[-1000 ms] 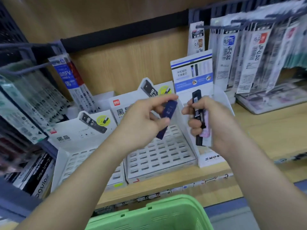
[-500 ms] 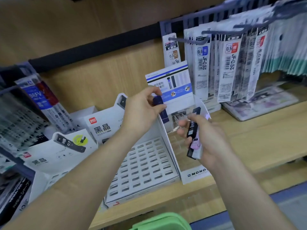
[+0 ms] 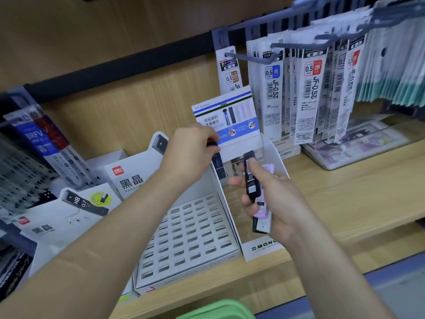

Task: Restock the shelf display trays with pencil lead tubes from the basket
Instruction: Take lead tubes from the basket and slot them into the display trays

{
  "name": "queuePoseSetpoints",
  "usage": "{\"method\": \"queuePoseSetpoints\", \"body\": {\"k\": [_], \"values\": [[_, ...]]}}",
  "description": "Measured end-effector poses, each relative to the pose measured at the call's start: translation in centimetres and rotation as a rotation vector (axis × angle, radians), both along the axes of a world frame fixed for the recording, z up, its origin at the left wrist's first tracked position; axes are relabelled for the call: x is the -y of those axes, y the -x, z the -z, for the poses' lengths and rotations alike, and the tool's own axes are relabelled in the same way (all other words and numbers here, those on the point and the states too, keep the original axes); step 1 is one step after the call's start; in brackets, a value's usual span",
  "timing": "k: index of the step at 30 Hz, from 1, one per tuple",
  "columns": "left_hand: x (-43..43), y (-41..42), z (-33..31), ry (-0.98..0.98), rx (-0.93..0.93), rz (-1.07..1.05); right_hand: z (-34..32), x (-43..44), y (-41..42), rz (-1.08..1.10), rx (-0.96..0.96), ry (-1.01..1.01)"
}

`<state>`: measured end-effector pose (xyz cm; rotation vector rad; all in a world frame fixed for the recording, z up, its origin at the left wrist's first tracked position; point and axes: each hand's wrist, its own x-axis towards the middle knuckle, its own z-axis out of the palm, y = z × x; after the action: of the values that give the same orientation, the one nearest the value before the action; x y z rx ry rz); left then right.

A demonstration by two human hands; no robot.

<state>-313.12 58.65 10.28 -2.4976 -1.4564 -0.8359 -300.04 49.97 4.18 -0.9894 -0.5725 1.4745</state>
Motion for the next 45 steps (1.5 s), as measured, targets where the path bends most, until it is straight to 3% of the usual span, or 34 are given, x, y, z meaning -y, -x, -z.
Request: {"method": "queuePoseSetpoints", "body": {"k": [5,7,10,12,14,17,19,24,27,29,32,37,39,43,45], "values": [[0.0,0.1,0.1,-0.06,-0.105,-0.013,0.1,0.1,0.0,-0.098,-0.096,-0.039],[0.4,0.1,-0.1,-0.063,-0.014,-0.005,0.1,0.1,-0.2,-0.166,-0.145,-0.052],[2.6,0.2,-0.8,0.386,0.361,0.213,-0.1,0.2,-0.4,-0.278,-0.184,-0.059],[3.8,0.5,-1.0,0.543,0.336,0.299,-0.3,0.2,-0.4,-0.316,-0.178,-0.069],[4.1,1.0,-0.7,0.5,0.359,0.262,-0.3,0.2,-0.4,-0.297,-0.21,-0.093],[4.6,1.7,-0.2,0.427,0.619,0.182,-0.2,-0.2,-0.6,-0.149,-0.261,-0.17],[5.5,1.6,0.7,0.375,0.667,0.162,0.0,-0.2,-0.5,-0.067,-0.285,-0.206],[7.5,1.4,3.0,-0.045,0.391,0.275,-0.1,-0.3,0.8,-0.043,-0.423,-0.205],[8.0,1.7,2.7,0.161,0.399,0.33,-0.1,-0.3,0.8,-0.008,-0.351,-0.182],[8.0,1.8,1.7,0.361,0.531,0.28,0.1,-0.2,0.5,-0.008,-0.283,-0.173],[6.4,2.0,0.3,0.452,0.71,0.186,0.0,0.0,0.5,-0.053,-0.191,-0.202],[5.0,1.4,-0.9,0.692,0.688,0.253,-0.5,0.5,0.6,-0.124,-0.054,-0.225],[4.6,1.5,-1.4,0.691,0.737,0.251,-0.6,0.4,0.6,-0.091,-0.028,-0.174],[2.9,1.9,-3.1,0.416,0.953,0.13,-0.5,-0.3,0.3,0.108,-0.075,-0.048],[2.1,1.5,-3.5,0.335,0.878,0.076,-0.4,-0.5,0.3,0.198,-0.179,-0.027]]}}
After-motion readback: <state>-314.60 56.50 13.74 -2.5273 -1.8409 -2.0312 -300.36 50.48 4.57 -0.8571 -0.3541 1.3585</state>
